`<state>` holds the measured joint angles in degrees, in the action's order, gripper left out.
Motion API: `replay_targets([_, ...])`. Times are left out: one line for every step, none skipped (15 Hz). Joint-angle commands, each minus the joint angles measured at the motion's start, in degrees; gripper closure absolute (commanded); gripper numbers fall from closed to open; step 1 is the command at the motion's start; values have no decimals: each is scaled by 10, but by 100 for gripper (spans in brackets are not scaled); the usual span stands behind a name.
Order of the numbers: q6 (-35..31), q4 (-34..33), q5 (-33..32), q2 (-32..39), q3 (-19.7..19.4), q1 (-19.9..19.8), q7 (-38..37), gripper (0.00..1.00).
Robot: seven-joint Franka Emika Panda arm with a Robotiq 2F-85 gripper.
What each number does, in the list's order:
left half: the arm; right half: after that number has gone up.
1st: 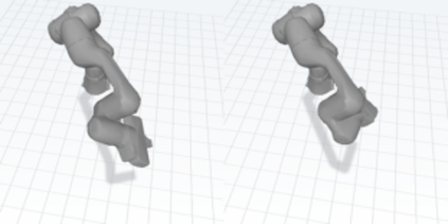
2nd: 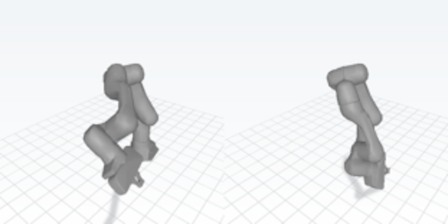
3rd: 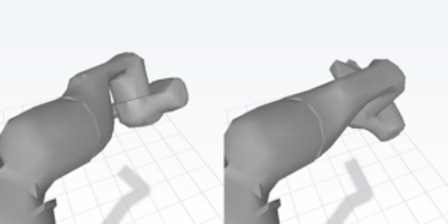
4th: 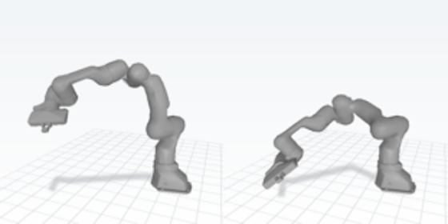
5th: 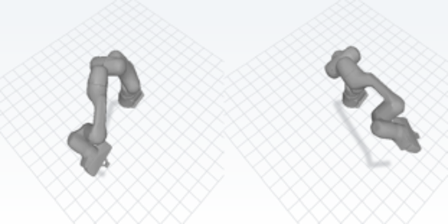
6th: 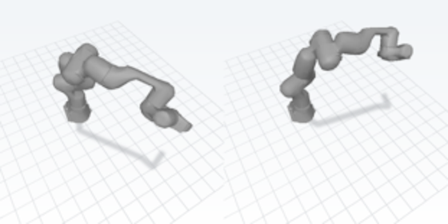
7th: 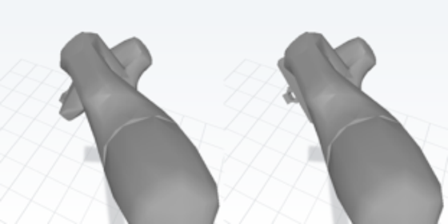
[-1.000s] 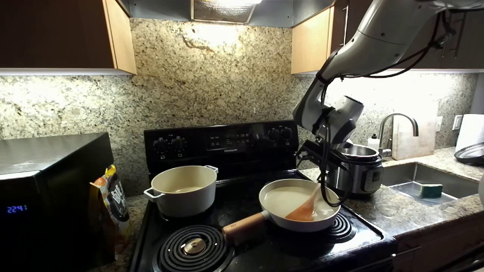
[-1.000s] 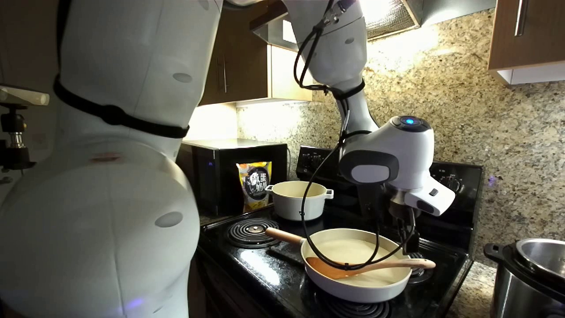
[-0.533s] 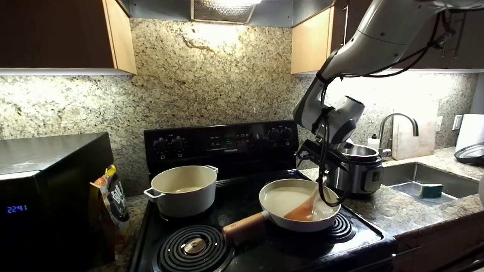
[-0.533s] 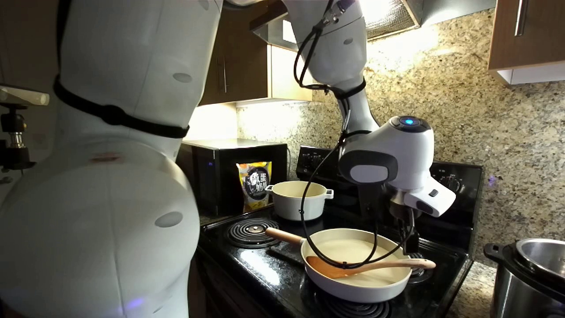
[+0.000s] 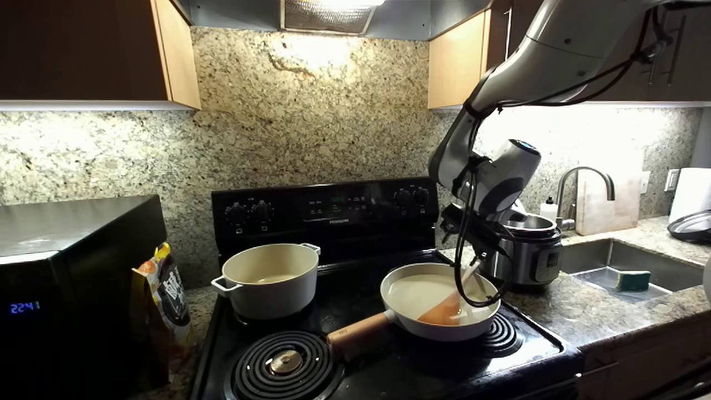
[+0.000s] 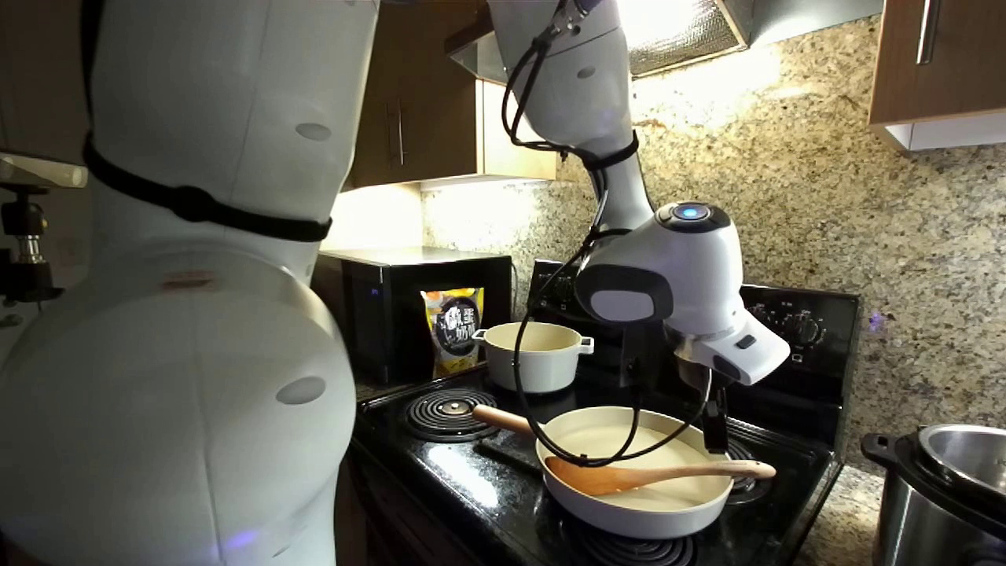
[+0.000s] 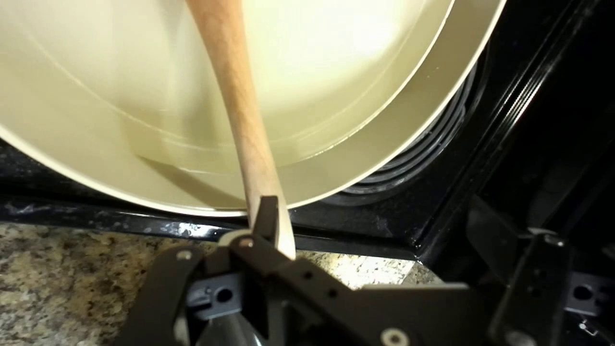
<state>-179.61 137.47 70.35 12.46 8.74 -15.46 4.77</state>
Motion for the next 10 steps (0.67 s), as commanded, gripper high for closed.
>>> replay_targets([-23, 41, 53, -47, 21, -3, 23, 0])
replay_targets([-24, 46, 65, -54, 25, -5, 27, 0])
replay_targets([-23, 49, 75, -58, 26, -6, 29, 0])
replay_targets([-19, 52, 83, -60, 25, -8, 30, 0])
replay_targets([-17, 51, 91, -59, 22, -10, 32, 0])
replay_targets([-13, 52, 100, -60, 20, -12, 35, 0])
replay_targets([-9, 53, 104, -58, 17, -14, 36, 0])
replay_targets([-11, 54, 106, -55, 14, -14, 35, 0])
replay_targets([-11, 54, 109, -52, 12, -15, 36, 0])
replay_targets([-15, 54, 110, -48, 9, -15, 35, 0])
